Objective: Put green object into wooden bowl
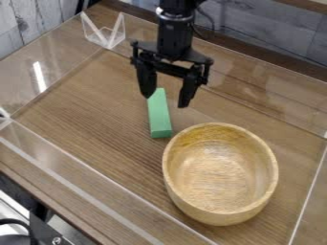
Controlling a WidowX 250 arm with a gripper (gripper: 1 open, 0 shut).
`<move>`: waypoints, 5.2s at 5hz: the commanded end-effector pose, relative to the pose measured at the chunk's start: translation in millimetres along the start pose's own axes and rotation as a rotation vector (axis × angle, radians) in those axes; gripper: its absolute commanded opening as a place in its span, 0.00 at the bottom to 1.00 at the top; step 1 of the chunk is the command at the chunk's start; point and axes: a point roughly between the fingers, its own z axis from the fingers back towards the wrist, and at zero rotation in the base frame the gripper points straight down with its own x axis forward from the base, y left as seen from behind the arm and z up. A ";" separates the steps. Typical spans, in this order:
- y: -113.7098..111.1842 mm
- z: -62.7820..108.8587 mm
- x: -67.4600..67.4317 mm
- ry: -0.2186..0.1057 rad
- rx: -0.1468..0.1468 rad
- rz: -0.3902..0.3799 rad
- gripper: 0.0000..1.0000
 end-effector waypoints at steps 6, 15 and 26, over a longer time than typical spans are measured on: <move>14.1 -3.6 5.0 -0.137 -0.049 0.252 1.00; 19.4 -41.9 35.8 -0.115 -0.003 0.028 0.00; -76.4 0.3 -64.4 -0.217 -0.101 -0.161 1.00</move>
